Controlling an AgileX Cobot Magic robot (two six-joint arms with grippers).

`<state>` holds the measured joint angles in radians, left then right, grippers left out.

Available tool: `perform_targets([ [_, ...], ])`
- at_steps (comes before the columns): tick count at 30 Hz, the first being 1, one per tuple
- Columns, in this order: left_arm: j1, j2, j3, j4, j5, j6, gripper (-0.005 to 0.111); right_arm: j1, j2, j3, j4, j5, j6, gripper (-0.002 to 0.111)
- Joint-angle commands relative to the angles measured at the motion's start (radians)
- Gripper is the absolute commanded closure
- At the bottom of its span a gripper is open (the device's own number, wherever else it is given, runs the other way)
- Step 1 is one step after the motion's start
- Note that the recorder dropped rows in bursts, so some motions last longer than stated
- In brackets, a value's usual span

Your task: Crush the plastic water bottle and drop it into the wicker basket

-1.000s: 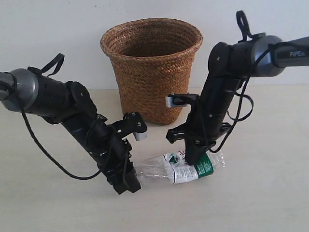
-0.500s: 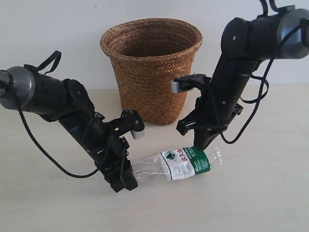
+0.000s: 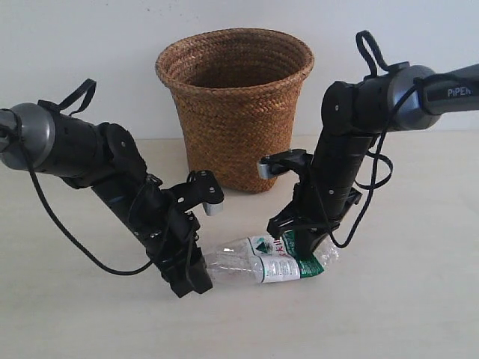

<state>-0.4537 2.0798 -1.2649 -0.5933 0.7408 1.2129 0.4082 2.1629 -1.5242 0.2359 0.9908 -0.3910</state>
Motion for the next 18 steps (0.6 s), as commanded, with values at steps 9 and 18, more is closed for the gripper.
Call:
perform_targets([
  [9, 0.001, -0.009, -0.004, -0.009, 0.014, -0.008, 0.103, -0.001, 0.150, -0.012, -0.063, -0.042, -0.008, 0.108],
  [18, 0.001, -0.009, -0.004, -0.009, 0.014, -0.008, 0.103, -0.001, 0.139, -0.022, -0.063, 0.054, 0.042, 0.108],
])
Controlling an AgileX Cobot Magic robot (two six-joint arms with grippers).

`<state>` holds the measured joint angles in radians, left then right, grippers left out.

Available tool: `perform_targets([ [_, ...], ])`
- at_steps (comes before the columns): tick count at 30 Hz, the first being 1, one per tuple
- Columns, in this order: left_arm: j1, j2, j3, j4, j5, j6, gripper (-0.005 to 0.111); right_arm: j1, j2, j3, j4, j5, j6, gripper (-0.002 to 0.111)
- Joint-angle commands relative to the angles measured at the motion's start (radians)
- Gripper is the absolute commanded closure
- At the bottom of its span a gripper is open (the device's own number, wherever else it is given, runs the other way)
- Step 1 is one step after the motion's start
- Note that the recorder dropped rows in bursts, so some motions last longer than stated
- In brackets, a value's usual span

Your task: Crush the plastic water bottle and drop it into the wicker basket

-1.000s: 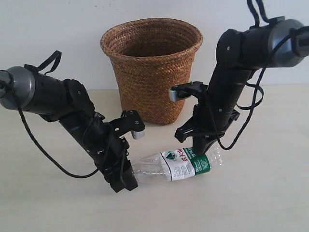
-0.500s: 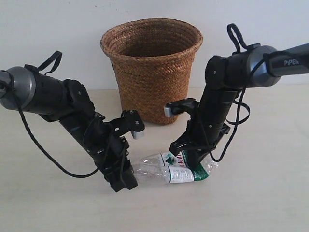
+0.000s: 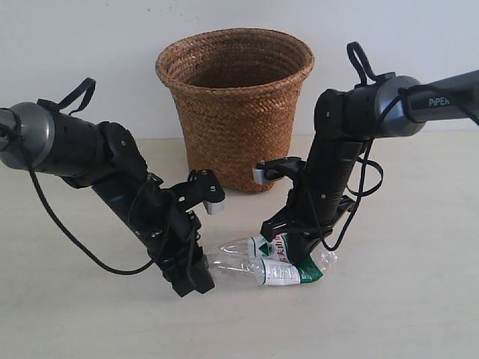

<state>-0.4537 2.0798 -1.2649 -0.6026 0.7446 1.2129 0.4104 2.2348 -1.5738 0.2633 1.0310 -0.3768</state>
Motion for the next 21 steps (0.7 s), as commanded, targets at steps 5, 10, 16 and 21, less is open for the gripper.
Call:
perform_targets([
  [5, 0.001, -0.009, -0.004, 0.001, 0.011, -0.008, 0.103, -0.003, -0.019, -0.006, -0.086, 0.089, 0.038, 0.108],
  [10, 0.001, -0.009, -0.004, 0.001, 0.007, -0.006, 0.103, -0.003, -0.155, -0.007, -0.051, 0.073, 0.011, 0.108],
  [16, 0.001, -0.009, -0.004, 0.001, 0.007, -0.006, 0.103, -0.003, -0.250, -0.007, -0.049, 0.122, 0.008, 0.108],
  [21, 0.001, -0.011, -0.004, 0.001, 0.011, -0.004, 0.103, -0.022, -0.320, 0.017, -0.075, 0.190, -0.007, 0.108],
])
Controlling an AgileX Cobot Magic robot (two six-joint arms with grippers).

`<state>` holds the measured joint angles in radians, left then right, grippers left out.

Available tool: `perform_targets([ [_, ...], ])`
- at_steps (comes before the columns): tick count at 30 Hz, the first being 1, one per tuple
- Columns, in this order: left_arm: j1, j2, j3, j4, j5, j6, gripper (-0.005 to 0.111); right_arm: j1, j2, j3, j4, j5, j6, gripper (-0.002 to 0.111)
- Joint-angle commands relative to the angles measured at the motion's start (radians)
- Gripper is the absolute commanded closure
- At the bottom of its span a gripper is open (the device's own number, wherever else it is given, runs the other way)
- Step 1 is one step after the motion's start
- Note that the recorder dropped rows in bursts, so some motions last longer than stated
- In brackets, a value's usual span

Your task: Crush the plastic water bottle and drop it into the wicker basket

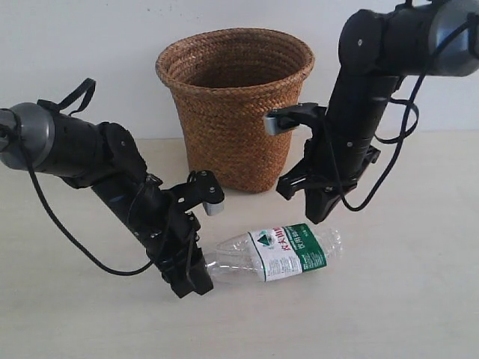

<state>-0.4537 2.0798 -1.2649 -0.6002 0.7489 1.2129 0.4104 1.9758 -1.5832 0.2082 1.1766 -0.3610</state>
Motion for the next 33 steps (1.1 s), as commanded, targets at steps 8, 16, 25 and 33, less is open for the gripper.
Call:
perform_targets([
  [8, 0.001, -0.100, -0.004, -0.002, 0.136, 0.122, 0.103, -0.221, -0.293, 0.274, 0.004, -0.164, -0.040, 0.108],
  [16, 0.003, -0.269, -0.059, -0.002, 0.236, 0.213, 0.103, -0.383, -0.335, 0.397, 0.018, -0.330, -0.055, 0.108],
  [25, 0.059, -0.279, -0.375, 0.152, -0.265, -0.086, 0.100, -0.411, -0.241, 0.397, 0.047, -0.408, -0.060, 0.108],
  [33, 0.064, -0.151, -0.417, 0.250, -0.510, -0.120, 0.000, -0.411, -0.219, 0.397, 0.092, -0.369, -0.068, 0.108],
])
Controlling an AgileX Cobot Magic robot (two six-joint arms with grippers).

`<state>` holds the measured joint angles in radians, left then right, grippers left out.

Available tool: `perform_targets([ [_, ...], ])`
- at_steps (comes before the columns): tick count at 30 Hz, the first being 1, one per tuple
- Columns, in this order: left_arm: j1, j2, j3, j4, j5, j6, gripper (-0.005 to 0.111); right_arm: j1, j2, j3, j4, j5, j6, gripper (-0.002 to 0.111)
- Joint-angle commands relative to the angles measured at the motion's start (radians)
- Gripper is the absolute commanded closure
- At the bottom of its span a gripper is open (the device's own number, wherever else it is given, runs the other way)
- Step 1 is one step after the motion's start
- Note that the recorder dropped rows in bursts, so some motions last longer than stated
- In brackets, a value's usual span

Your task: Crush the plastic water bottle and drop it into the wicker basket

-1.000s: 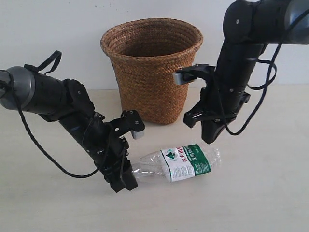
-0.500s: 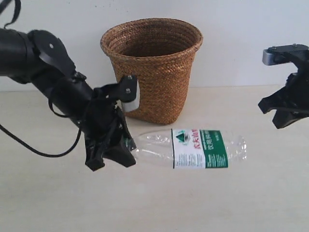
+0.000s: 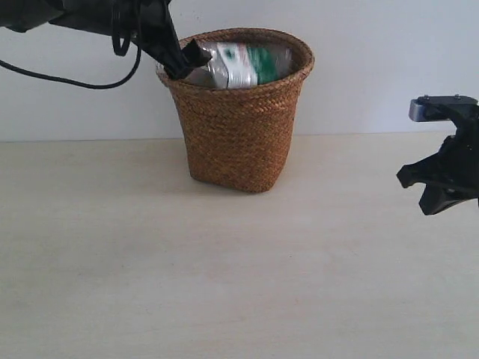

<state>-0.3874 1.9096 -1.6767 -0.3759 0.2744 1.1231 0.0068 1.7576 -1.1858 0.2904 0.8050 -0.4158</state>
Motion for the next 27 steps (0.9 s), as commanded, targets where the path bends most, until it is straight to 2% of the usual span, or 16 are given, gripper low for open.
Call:
perform_targets([
  [1, -0.002, 0.021, -0.005, 0.026, -0.036, -0.034, 0.002, -0.007, -0.001, 0.000, 0.010, 0.003, -0.014, 0.108],
  [4, -0.002, 0.019, -0.005, 0.026, -0.027, -0.053, 0.005, -0.007, -0.001, 0.000, 0.010, -0.019, -0.014, 0.108],
  [7, -0.002, 0.002, -0.005, 0.026, 0.047, -0.053, 0.017, -0.007, -0.001, 0.000, 0.010, -0.033, -0.014, 0.108],
  [9, -0.002, -0.017, -0.005, 0.030, 0.135, -0.053, 0.031, -0.007, -0.001, 0.000, 0.010, -0.033, -0.014, 0.108],
  [12, -0.002, -0.055, -0.005, 0.092, 0.288, -0.053, 0.061, -0.007, -0.009, -0.006, -0.013, 0.001, -0.038, 0.108],
  [13, -0.002, -0.070, -0.005, 0.114, 0.351, -0.053, 0.076, -0.007, -0.015, -0.006, -0.025, 0.011, -0.038, 0.108],
  [15, -0.002, -0.093, -0.005, 0.135, 0.449, -0.061, 0.096, -0.007, -0.031, -0.015, -0.044, 0.039, -0.028, 0.108],
  [16, -0.002, -0.110, -0.005, 0.143, 0.504, -0.061, 0.102, -0.007, -0.046, -0.015, -0.051, 0.041, -0.019, 0.108],
  [18, -0.002, -0.131, -0.005, 0.176, 0.579, -0.115, 0.103, -0.007, -0.082, -0.015, -0.072, 0.041, 0.019, 0.108],
  [21, -0.002, -0.166, -0.005, 0.272, 0.658, -0.294, 0.103, -0.007, -0.142, -0.015, -0.108, 0.068, 0.080, 0.108],
  [24, -0.002, -0.198, -0.005, 0.398, 0.756, -0.479, 0.103, -0.007, -0.202, -0.015, -0.173, 0.149, 0.143, 0.108],
  [27, -0.002, -0.227, -0.003, 0.463, 0.829, -0.630, 0.103, -0.007, -0.255, -0.013, -0.264, 0.219, 0.238, 0.108],
])
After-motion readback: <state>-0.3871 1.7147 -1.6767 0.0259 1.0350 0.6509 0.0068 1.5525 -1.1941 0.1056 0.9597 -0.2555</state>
